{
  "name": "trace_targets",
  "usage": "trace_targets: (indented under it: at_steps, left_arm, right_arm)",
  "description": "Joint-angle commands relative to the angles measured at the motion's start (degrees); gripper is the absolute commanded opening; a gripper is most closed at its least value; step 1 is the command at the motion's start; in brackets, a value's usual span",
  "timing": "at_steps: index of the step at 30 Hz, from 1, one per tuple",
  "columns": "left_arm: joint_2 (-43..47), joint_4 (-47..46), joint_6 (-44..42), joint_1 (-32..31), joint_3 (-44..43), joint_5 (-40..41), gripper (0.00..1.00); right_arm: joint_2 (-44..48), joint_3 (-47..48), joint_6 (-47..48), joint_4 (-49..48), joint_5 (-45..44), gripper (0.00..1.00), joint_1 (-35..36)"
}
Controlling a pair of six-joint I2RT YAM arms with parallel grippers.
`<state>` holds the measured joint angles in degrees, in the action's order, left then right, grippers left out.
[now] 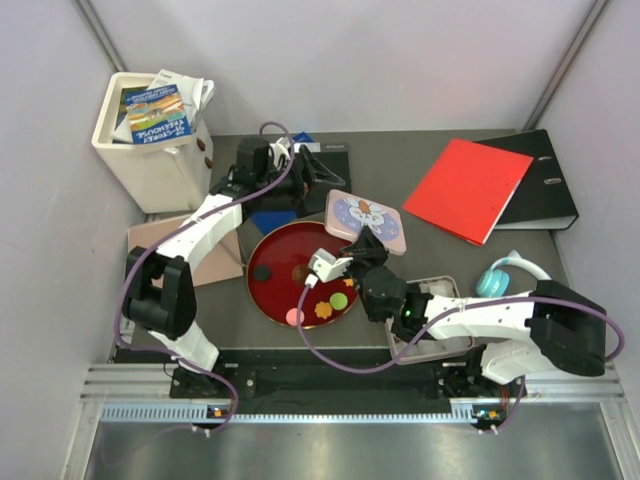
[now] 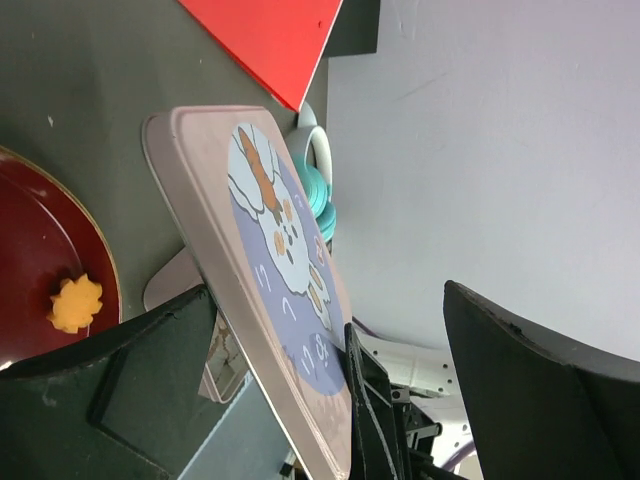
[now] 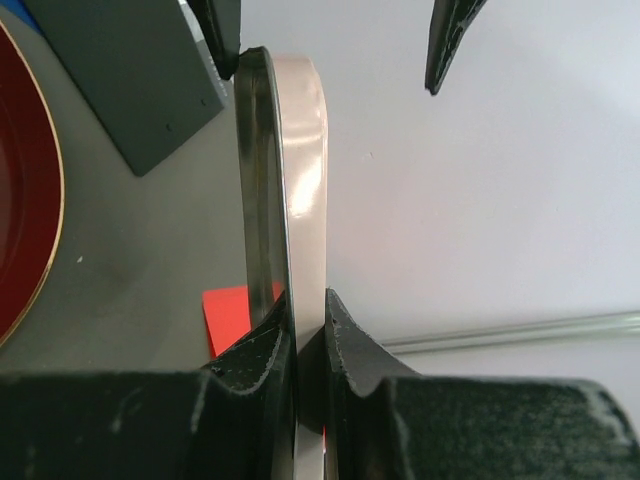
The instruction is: Pack the cookies
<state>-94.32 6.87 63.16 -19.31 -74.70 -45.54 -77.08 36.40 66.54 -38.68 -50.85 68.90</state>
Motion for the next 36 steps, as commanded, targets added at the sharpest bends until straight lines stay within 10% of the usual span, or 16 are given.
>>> trace_targets:
  at_steps: [1, 24, 26, 31, 36]
  left_arm:
    - [-0.24, -3.98, -0.48, -1.78, -0.27, -3.15, 0.99]
    - [-2.01, -9.86, 1.26, -5.47, -0.36, -5.35, 0.26]
    - [-1.92, -11.44, 1.97, -5.39, -0.36, -5.00, 0.26]
    - [-1.04, -14.78, 3.72, -4.16, -0.45, -3.86, 0.24]
    - [-0.95, -23.91, 10.38, -0.56, -0.27, -2.01, 0.23]
  right_arm:
    - [-0.53, 1.56, 2.18, -6.75, -0.48, 0.00, 1.67]
    - [-2.02, 5.61, 13.88, -21.53, -1.88, 0.00, 3.78]
    - [-1.50, 6.39, 12.30, -20.22, -3.10, 0.17, 3.69]
    - [-0.79, 8.16, 9.05, -17.93, -7.76, 0.99, 3.78]
    - [1.84, 6.67, 4.66, -11.11, -14.62, 0.99, 5.18]
